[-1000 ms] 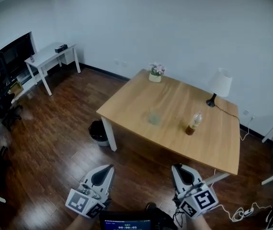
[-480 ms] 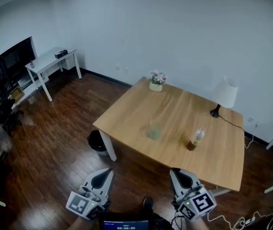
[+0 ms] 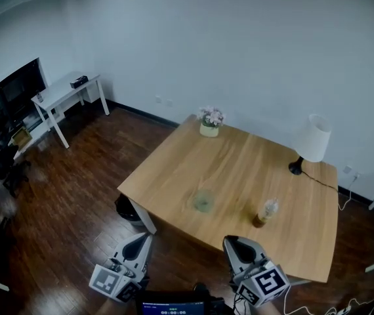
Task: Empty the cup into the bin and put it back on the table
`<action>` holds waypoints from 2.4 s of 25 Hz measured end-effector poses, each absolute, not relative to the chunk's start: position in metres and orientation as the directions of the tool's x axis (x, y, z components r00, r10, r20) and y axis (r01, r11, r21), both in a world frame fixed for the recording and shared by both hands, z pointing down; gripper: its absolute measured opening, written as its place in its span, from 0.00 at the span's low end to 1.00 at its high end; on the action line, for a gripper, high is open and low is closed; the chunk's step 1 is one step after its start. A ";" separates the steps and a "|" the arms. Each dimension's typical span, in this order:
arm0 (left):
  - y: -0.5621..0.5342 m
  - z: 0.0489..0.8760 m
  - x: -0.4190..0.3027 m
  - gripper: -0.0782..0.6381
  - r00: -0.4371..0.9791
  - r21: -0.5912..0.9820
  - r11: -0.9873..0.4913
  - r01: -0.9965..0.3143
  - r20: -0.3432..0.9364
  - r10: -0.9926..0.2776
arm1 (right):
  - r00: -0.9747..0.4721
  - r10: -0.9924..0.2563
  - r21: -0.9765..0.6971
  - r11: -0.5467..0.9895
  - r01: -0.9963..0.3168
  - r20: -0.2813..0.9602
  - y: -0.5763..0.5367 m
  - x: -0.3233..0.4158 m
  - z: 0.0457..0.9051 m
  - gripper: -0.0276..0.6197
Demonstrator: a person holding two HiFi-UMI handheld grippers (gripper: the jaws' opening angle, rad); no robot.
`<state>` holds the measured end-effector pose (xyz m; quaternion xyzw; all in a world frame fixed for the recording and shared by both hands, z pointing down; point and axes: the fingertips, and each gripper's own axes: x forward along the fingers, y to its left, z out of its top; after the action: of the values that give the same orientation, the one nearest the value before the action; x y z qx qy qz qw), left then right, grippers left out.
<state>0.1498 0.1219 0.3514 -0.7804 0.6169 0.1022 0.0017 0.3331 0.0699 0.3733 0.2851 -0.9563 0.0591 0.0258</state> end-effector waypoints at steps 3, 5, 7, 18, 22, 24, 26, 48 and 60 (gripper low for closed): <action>0.097 0.357 0.144 0.11 0.196 0.118 -0.212 -0.970 -0.137 -0.971 | -0.858 -0.508 -0.094 0.853 -0.514 0.075 0.056 0.325 0.375 0.04; 0.083 0.356 0.142 0.11 0.185 0.114 -0.201 -0.973 -0.135 -0.973 | -0.876 -0.476 -0.092 0.872 -0.482 0.077 0.048 0.321 0.378 0.04; 0.074 0.355 0.142 0.11 0.186 0.105 -0.201 -0.974 -0.139 -0.973 | -0.884 -0.458 -0.080 0.882 -0.465 0.089 0.040 0.318 0.383 0.04; 0.020 0.349 0.121 0.11 0.233 0.091 -0.248 -0.964 -0.150 -0.961 | -0.857 -0.510 -0.113 0.849 -0.516 0.078 -0.019 0.299 0.379 0.04; -0.006 0.347 0.113 0.11 0.285 0.098 -0.303 -0.948 -0.162 -0.945 | -0.844 -0.531 -0.088 0.839 -0.537 0.079 -0.034 0.287 0.378 0.04; -0.020 0.350 0.108 0.11 0.324 0.121 -0.342 -0.932 -0.151 -0.934 | -0.824 -0.559 -0.078 0.821 -0.566 0.096 -0.045 0.279 0.382 0.04; -0.033 0.350 0.099 0.11 0.351 0.129 -0.370 -0.920 -0.147 -0.925 | -0.802 -0.586 -0.077 0.800 -0.595 0.113 -0.053 0.270 0.387 0.04; -0.138 0.378 0.067 0.11 0.616 0.199 -0.627 -0.753 -0.121 -0.778 | -0.553 -0.809 -0.099 0.545 -0.833 0.197 -0.151 0.236 0.410 0.04; -0.170 0.407 0.094 0.11 0.599 0.217 -0.596 -0.773 -0.058 -0.799 | -0.571 -0.792 -0.147 0.552 -0.821 0.216 -0.204 0.242 0.435 0.04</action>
<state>0.0939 -0.1700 0.4068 -0.8901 0.4416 0.0747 -0.0848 0.2419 -0.2040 0.4351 0.4587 -0.8788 0.1160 0.0623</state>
